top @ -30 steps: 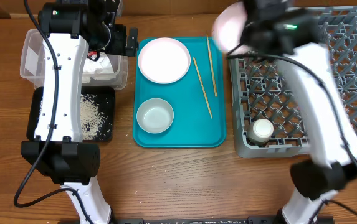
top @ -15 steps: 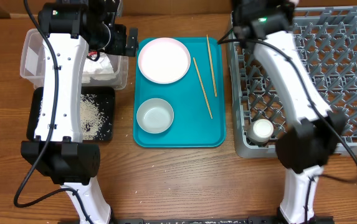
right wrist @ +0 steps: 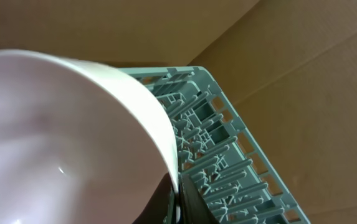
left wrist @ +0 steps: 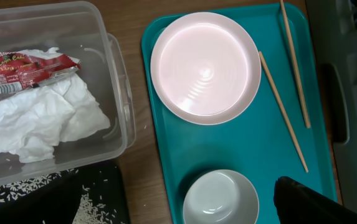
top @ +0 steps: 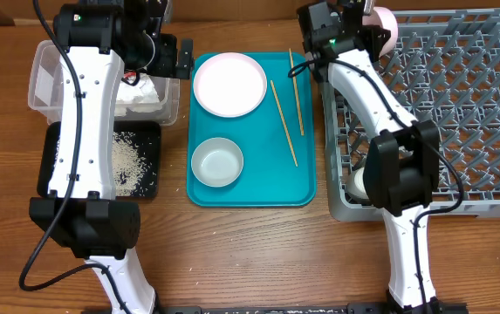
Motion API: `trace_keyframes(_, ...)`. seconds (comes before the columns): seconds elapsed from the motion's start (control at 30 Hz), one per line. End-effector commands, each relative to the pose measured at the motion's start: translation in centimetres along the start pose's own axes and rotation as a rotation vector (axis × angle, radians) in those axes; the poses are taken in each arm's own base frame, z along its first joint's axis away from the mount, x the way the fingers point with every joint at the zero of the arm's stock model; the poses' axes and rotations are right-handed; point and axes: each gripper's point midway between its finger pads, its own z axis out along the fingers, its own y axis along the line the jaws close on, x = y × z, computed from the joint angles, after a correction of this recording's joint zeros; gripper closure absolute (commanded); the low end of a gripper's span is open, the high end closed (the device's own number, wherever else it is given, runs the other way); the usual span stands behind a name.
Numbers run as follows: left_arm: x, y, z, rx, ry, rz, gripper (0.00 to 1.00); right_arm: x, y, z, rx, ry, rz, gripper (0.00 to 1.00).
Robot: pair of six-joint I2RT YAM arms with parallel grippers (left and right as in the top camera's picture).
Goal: Sort waste into correct bins and load items into the dishwasher
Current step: 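Place the pink bowl in the back of the dish rack, then grasp the white bowl with the right gripper and move it to the rack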
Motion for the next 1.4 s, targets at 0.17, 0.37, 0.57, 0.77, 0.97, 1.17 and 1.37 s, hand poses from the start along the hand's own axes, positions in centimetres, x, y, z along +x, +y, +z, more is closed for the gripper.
trace_keyframes(0.17, -0.3, 0.3, -0.7, -0.012, -0.020, -0.011, 0.00, 0.9, 0.1, -0.8, -0.012, 0.019, -0.090, 0.96)
trace_keyframes(0.37, -0.3, 0.3, -0.7, -0.012, -0.020, -0.011, 0.00, 1.7, 1.5, -2.5, -0.079, 0.027, -0.155, 0.96)
trace_keyframes(0.57, -0.3, 0.3, -0.7, -0.012, -0.020, -0.011, 0.00, 1.7, 2.0, -3.7, -0.095, 0.014, -0.174, 0.55)
trace_keyframes(0.77, -0.3, 0.3, -0.7, -0.012, -0.021, -0.010, 0.00, 1.5, 2.7, -5.8, -0.258, 0.060, -0.202, 0.09)
trace_keyframes(0.97, -0.3, 0.3, -0.7, -0.012, -0.020, -0.011, 0.00, 0.2, 4.0, -13.4, -0.824, 0.220, -0.157, 0.03)
trace_keyframes(1.17, -0.3, 0.3, -0.7, -0.012, -0.021, -0.010, 0.00, 0.1, 3.8, -21.7, -1.280, 0.360, -0.124, 0.09)
trace_keyframes(1.37, -0.3, 0.3, -0.7, -0.012, -0.021, -0.010, 0.00, 6.0, 5.9, -27.5, -1.478, 0.711, -0.159, 0.25)
